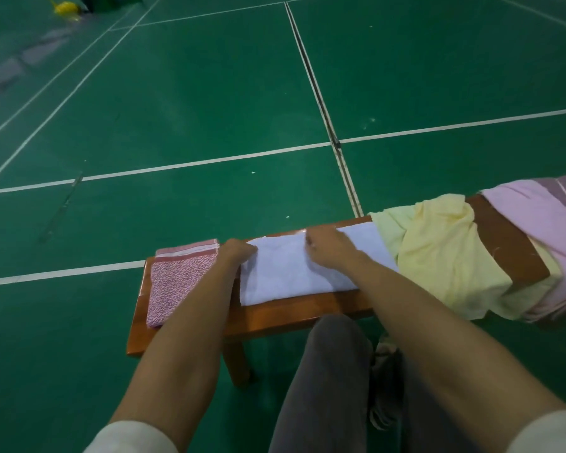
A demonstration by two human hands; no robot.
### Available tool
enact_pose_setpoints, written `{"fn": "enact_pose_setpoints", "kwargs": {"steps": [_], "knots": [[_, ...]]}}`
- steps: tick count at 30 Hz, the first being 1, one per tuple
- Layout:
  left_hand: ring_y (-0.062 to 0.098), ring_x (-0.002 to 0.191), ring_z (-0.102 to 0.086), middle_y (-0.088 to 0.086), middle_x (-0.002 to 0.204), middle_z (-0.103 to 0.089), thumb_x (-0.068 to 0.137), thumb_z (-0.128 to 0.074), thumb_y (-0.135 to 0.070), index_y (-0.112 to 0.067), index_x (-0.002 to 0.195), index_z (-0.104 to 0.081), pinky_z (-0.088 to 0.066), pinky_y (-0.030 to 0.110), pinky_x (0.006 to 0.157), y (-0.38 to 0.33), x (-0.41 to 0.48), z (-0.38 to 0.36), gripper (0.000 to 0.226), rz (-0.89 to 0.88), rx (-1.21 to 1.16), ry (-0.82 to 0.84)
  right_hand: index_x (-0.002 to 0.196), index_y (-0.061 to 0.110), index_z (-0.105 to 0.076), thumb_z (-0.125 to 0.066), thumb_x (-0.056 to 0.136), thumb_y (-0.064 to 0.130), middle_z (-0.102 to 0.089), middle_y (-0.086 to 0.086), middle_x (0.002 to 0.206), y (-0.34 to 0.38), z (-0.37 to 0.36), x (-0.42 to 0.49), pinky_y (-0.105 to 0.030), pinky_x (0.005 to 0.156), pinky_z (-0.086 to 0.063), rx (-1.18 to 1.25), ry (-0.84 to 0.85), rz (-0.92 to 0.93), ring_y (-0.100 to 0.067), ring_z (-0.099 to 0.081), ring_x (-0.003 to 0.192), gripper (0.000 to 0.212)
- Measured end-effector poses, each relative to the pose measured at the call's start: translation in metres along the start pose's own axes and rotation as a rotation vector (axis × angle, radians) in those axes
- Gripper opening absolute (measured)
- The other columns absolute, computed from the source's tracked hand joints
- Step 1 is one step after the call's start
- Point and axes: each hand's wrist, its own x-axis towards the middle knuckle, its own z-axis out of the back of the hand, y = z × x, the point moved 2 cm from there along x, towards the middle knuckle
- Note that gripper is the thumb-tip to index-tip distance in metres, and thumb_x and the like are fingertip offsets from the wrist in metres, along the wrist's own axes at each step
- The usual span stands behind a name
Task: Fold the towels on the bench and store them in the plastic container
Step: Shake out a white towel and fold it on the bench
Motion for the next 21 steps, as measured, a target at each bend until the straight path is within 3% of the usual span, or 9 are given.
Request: {"fn": "enact_pose_setpoints", "kwargs": {"steps": [3, 5, 9, 13, 15, 18, 21], "knots": [[0.037, 0.120, -0.060, 0.017, 0.136, -0.059, 0.097, -0.066, -0.038, -0.002, 0.137, -0.052, -0.053, 0.047, 0.100, -0.002, -0.005, -0.006, 0.056, 0.067, -0.150, 0.170, 0.131, 0.019, -0.053, -0.052, 0.100, 0.048, -0.067, -0.007, 0.121, 0.054, -0.026, -0.011, -0.043, 0.093, -0.053, -0.050, 0.122, 0.238, -0.026, -0.063, 0.105, 0.043], [0.037, 0.121, -0.060, 0.017, 0.138, -0.058, 0.096, -0.069, -0.038, -0.002, 0.138, -0.051, -0.051, 0.049, 0.103, 0.000, -0.006, -0.010, 0.058, 0.109, -0.201, 0.257, 0.148, 0.018, -0.039, -0.056, 0.095, 0.058, -0.065, -0.007, 0.130, 0.084, -0.043, -0.016, -0.043, 0.096, -0.054, -0.092, 0.169, 0.321, -0.028, -0.065, 0.111, 0.068], [0.036, 0.107, -0.065, 0.018, 0.123, -0.065, 0.091, -0.075, -0.027, 0.003, 0.124, -0.060, -0.055, 0.045, 0.089, 0.005, -0.009, -0.012, 0.047, 0.062, -0.305, 0.186, 0.148, 0.016, -0.035, -0.067, 0.082, 0.070, -0.062, -0.007, 0.134, 0.118, -0.067, -0.024, -0.043, 0.093, -0.055, -0.089, 0.138, 0.297, -0.027, -0.067, 0.108, 0.090], [0.026, 0.080, -0.060, 0.016, 0.099, -0.063, 0.091, -0.072, -0.022, -0.002, 0.097, -0.065, -0.053, 0.036, 0.070, 0.004, -0.014, -0.008, 0.023, 0.094, -0.333, 0.248, 0.151, 0.015, -0.029, -0.059, 0.094, 0.058, -0.065, -0.005, 0.125, 0.125, -0.073, -0.031, -0.040, 0.089, -0.056, 0.057, -0.040, 0.110, -0.024, -0.067, 0.101, 0.078], [0.024, 0.077, -0.056, 0.015, 0.099, -0.060, 0.091, -0.070, -0.027, -0.004, 0.098, -0.064, -0.050, 0.033, 0.067, -0.002, -0.018, -0.006, 0.025, 0.112, -0.332, 0.280, 0.155, 0.011, -0.022, -0.049, 0.104, 0.039, -0.068, -0.004, 0.118, 0.125, -0.067, -0.033, -0.035, 0.082, -0.058, 0.163, -0.087, 0.063, -0.020, -0.068, 0.091, 0.064], [0.023, 0.080, -0.051, 0.013, 0.094, -0.054, 0.097, -0.061, -0.033, -0.005, 0.093, -0.057, -0.045, 0.032, 0.073, -0.014, -0.027, -0.011, 0.029, 0.123, -0.358, 0.301, 0.156, 0.012, -0.020, -0.047, 0.106, 0.023, -0.068, -0.005, 0.116, 0.119, -0.049, -0.039, -0.031, 0.079, -0.059, 0.291, -0.080, 0.063, -0.019, -0.066, 0.087, 0.058], [0.025, 0.075, -0.056, 0.014, 0.089, -0.056, 0.092, -0.061, -0.012, -0.002, 0.105, -0.051, -0.048, 0.027, 0.058, -0.032, -0.035, -0.016, 0.019, 0.064, -0.429, 0.170, 0.155, 0.015, -0.024, -0.049, 0.105, 0.020, -0.065, -0.008, 0.123, 0.109, -0.035, -0.039, -0.032, 0.085, -0.057, 0.363, -0.035, 0.020, -0.021, -0.066, 0.097, 0.056]]}}
